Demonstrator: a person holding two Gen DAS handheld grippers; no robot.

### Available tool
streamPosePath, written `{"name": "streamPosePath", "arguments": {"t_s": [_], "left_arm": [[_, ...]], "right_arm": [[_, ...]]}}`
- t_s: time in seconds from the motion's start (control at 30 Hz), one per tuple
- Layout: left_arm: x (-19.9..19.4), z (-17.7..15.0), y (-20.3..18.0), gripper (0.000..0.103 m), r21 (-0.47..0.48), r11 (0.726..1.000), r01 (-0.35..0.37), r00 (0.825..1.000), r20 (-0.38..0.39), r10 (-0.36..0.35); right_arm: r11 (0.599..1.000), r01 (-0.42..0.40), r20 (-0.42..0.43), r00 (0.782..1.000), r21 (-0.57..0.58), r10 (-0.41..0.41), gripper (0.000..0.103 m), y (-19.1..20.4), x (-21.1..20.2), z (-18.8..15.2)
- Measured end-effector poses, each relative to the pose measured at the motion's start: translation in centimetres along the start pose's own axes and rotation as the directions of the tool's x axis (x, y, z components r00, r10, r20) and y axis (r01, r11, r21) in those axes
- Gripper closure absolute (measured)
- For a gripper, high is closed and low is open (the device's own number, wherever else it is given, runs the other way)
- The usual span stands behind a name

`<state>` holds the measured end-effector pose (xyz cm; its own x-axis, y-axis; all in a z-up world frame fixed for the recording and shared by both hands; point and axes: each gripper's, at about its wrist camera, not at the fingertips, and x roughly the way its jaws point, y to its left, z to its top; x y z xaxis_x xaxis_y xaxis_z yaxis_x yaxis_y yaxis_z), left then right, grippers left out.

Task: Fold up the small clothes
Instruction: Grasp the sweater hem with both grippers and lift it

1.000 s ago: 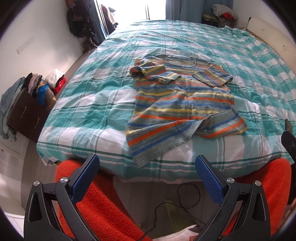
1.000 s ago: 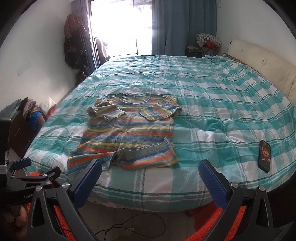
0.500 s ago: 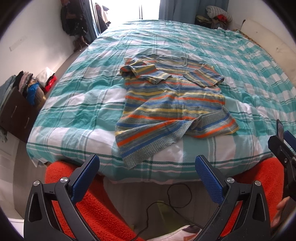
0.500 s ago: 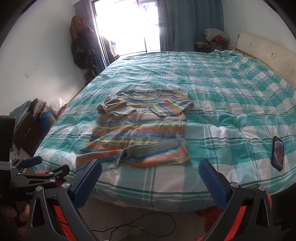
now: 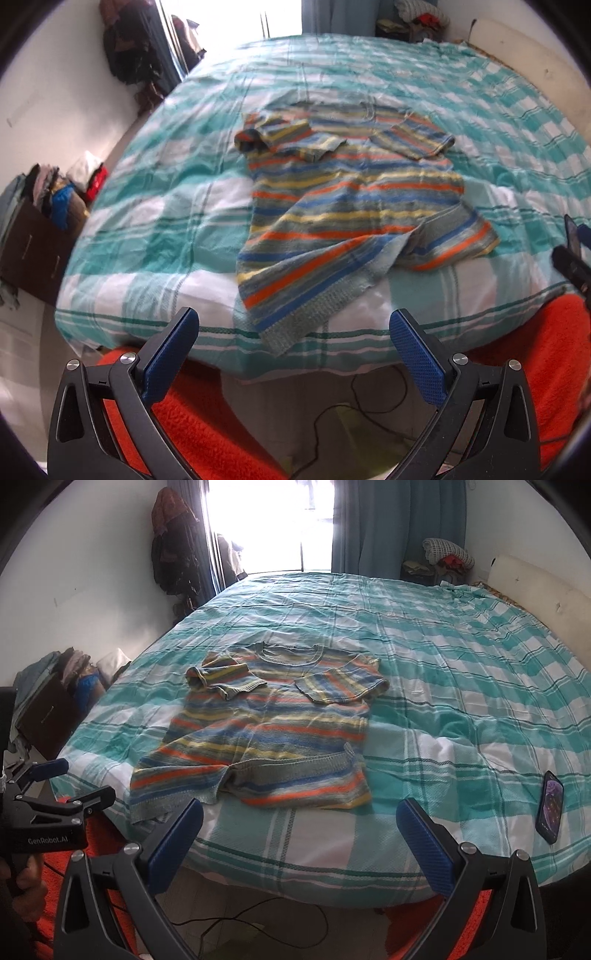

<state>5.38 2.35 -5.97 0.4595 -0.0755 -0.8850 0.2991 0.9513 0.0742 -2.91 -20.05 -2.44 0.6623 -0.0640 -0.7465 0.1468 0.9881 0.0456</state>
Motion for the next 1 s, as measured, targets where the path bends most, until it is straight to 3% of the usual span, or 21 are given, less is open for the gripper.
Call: {"name": "streamPosePath", "arguments": {"t_s": [0.07, 0.17, 0.27, 0.33, 0.37, 0.47, 0.53, 0.57, 0.6, 0.63, 0.67, 0.83, 0.93, 1.0], "left_arm": [[3.7, 0.0, 2.7, 0.0, -0.067, 0.998, -0.003, 0.996, -0.092, -0.003], [7.3, -0.4, 5.0, 0.001, -0.11, 0.994, -0.009, 0.989, -0.151, -0.008], [9.4, -0.7, 5.2, 0.001, -0.102, 0.994, 0.027, 0.986, -0.161, -0.044], [10.3, -0.7, 4.7, 0.01, -0.095, 0.994, 0.062, 0.983, -0.164, -0.077], [10.6, -0.7, 4.6, 0.023, -0.092, 0.993, 0.071, 0.982, -0.168, -0.086], [11.1, -0.4, 4.2, 0.026, -0.083, 0.994, 0.069, 0.983, -0.164, -0.082], [11.1, -0.3, 4.0, 0.034, -0.069, 0.995, 0.07, 0.984, -0.157, -0.08], [11.0, -0.2, 3.9, 0.049, -0.061, 0.995, 0.074, 0.984, -0.157, -0.083], [10.9, -0.1, 3.8, 0.07, -0.044, 0.996, 0.078, 0.983, -0.16, -0.084], [10.9, -0.1, 3.7, 0.081, -0.025, 0.997, 0.066, 0.984, -0.165, -0.069], [10.7, -0.1, 3.6, 0.099, -0.005, 0.998, 0.059, 0.983, -0.172, -0.059], [8.3, -1.7, 4.9, 0.101, 0.079, 0.988, 0.13, 0.975, -0.19, -0.113], [7.6, -3.3, 6.3, 0.102, 0.152, 0.985, 0.078, 0.978, -0.206, -0.046], [8.0, -4.3, 6.6, 0.102, 0.206, 0.978, 0.024, 0.975, -0.223, 0.023]], "right_arm": [[1.0, -0.012, -0.025, 1.0, 0.011, 0.012, 0.0, -1.8, 2.4, 0.3], [0.999, 0.013, -0.097, 0.995, 0.035, -0.01, 0.0, -4.9, 6.3, 1.2], [0.996, -0.083, -0.177, 0.98, 0.039, 0.088, 0.005, -6.5, 10.5, 1.9], [0.989, -0.143, -0.226, 0.963, 0.034, 0.147, 0.009, -6.6, 13.1, 2.1], [0.988, -0.154, -0.254, 0.955, 0.028, 0.156, 0.014, -6.6, 14.5, 2.3], [0.983, -0.178, -0.318, 0.931, 0.039, 0.181, 0.036, -6.5, 18.0, 2.3], [0.98, -0.192, -0.362, 0.91, 0.061, 0.201, 0.067, -6.6, 19.7, 2.1], [0.977, -0.203, -0.377, 0.901, 0.069, 0.214, 0.076, -6.7, 20.4, 2.0], [0.976, -0.207, -0.379, 0.9, 0.068, 0.217, 0.089, -6.7, 20.5, 1.9], [0.975, -0.214, -0.371, 0.902, 0.061, 0.221, 0.097, -6.7, 20.1, 1.8], [0.972, -0.23, -0.358, 0.904, 0.052, 0.233, 0.098, -6.6, 19.1, 1.7], [0.963, -0.267, -0.311, 0.919, -0.038, 0.243, 0.099, -6.5, 12.0, 0.0], [0.963, -0.246, -0.321, 0.926, -0.109, 0.2, 0.098, -6.6, 8.3, -2.5], [0.963, -0.227, -0.361, 0.918, -0.144, 0.163, 0.098, -6.7, 7.3, -4.7]]}}
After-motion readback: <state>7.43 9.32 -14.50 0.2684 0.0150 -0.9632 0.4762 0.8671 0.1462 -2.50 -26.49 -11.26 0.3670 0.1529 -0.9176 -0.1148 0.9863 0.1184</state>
